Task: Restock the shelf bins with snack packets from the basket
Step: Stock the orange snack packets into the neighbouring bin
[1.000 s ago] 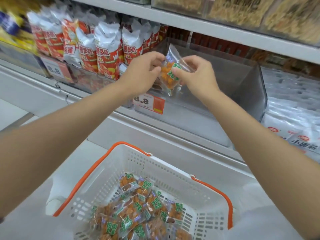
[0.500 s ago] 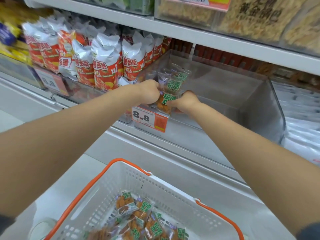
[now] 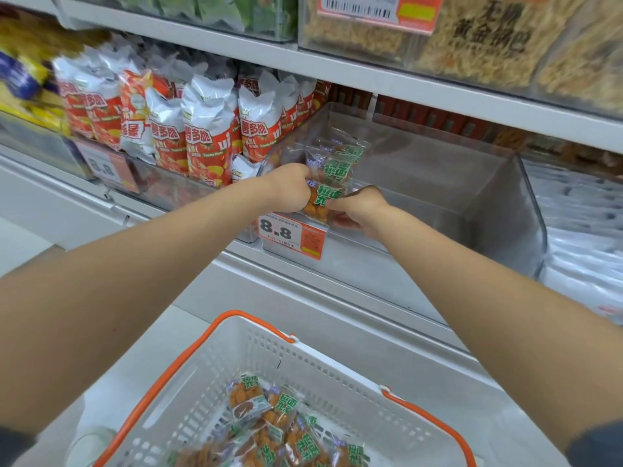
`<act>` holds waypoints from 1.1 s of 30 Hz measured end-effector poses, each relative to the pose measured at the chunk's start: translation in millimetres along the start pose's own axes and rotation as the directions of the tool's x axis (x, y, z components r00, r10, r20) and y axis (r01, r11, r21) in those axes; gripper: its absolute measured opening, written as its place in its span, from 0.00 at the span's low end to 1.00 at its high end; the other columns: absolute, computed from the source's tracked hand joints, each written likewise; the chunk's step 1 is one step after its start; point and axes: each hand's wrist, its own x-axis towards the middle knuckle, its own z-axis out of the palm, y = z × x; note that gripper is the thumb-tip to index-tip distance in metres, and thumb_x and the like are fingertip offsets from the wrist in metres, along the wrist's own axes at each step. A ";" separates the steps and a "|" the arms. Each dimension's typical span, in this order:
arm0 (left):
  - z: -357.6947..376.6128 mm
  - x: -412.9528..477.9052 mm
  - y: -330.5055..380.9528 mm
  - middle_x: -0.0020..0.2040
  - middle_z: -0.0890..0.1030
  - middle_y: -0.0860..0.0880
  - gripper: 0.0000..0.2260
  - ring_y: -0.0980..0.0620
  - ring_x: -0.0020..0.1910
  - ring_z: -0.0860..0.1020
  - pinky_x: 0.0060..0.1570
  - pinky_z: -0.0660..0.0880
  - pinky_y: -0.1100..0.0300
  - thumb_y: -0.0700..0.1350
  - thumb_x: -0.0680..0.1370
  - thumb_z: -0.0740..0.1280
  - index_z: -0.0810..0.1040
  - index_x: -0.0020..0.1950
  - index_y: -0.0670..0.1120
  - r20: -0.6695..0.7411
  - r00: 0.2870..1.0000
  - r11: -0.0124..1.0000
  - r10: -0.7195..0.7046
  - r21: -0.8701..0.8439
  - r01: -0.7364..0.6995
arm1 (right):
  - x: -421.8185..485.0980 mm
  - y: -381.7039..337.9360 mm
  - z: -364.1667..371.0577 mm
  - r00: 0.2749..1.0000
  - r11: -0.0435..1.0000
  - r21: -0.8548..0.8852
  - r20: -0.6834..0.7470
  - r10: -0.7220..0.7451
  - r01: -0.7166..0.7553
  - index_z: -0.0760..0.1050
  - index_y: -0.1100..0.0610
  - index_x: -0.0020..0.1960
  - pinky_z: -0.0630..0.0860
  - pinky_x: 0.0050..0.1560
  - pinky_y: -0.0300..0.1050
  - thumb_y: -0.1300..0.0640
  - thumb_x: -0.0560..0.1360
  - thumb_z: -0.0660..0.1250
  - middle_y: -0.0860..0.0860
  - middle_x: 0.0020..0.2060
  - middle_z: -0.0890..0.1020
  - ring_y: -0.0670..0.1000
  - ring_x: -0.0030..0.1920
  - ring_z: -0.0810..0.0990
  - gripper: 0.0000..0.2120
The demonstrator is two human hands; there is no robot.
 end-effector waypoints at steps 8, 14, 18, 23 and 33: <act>5.9 -22.5 -2.3 0.60 0.79 0.46 0.12 0.49 0.50 0.78 0.49 0.75 0.58 0.40 0.79 0.63 0.76 0.63 0.47 -0.223 0.975 0.986 0.025 -0.157 -0.061 | -59.6 -19.4 -16.9 0.959 0.917 -0.323 -0.082 -0.271 0.232 0.78 0.60 0.48 0.78 0.47 0.47 0.62 0.71 0.71 0.56 0.43 0.82 0.56 0.46 0.81 0.07; 30.7 -87.8 7.8 0.30 0.74 0.53 0.06 0.48 0.35 0.75 0.36 0.72 0.54 0.43 0.72 0.65 0.69 0.38 0.49 -0.458 0.889 0.963 0.033 -0.224 -0.151 | -141.1 -2.2 -27.6 0.637 0.586 -0.485 -0.075 -0.767 0.649 0.78 0.56 0.47 0.74 0.43 0.46 0.64 0.70 0.66 0.49 0.40 0.79 0.49 0.40 0.76 0.07; 61.6 -127.8 -3.7 0.31 0.74 0.53 0.08 0.46 0.36 0.75 0.39 0.73 0.52 0.43 0.71 0.66 0.68 0.36 0.50 -0.277 0.960 0.967 0.031 -0.234 -0.098 | -179.5 39.7 -18.1 0.578 0.509 -0.477 -0.003 -0.816 0.716 0.78 0.55 0.45 0.74 0.40 0.47 0.63 0.70 0.67 0.46 0.37 0.76 0.47 0.34 0.73 0.06; 105.1 -158.6 -36.6 0.34 0.75 0.53 0.05 0.49 0.35 0.75 0.37 0.72 0.55 0.43 0.74 0.67 0.72 0.41 0.49 -0.055 0.998 0.972 0.005 -0.236 -0.017 | -194.6 110.6 5.7 0.738 0.598 -0.480 0.174 -0.652 0.642 0.78 0.53 0.48 0.76 0.44 0.50 0.60 0.72 0.66 0.43 0.39 0.76 0.48 0.37 0.74 0.06; 178.9 -167.4 -98.2 0.40 0.77 0.56 0.04 0.50 0.41 0.81 0.44 0.79 0.54 0.45 0.76 0.66 0.75 0.42 0.52 0.375 0.924 0.996 -0.076 -0.019 0.090 | -184.3 232.1 39.5 0.893 0.640 -0.697 0.448 0.036 0.324 0.78 0.54 0.55 0.75 0.54 0.46 0.60 0.75 0.64 0.50 0.52 0.81 0.52 0.53 0.78 0.10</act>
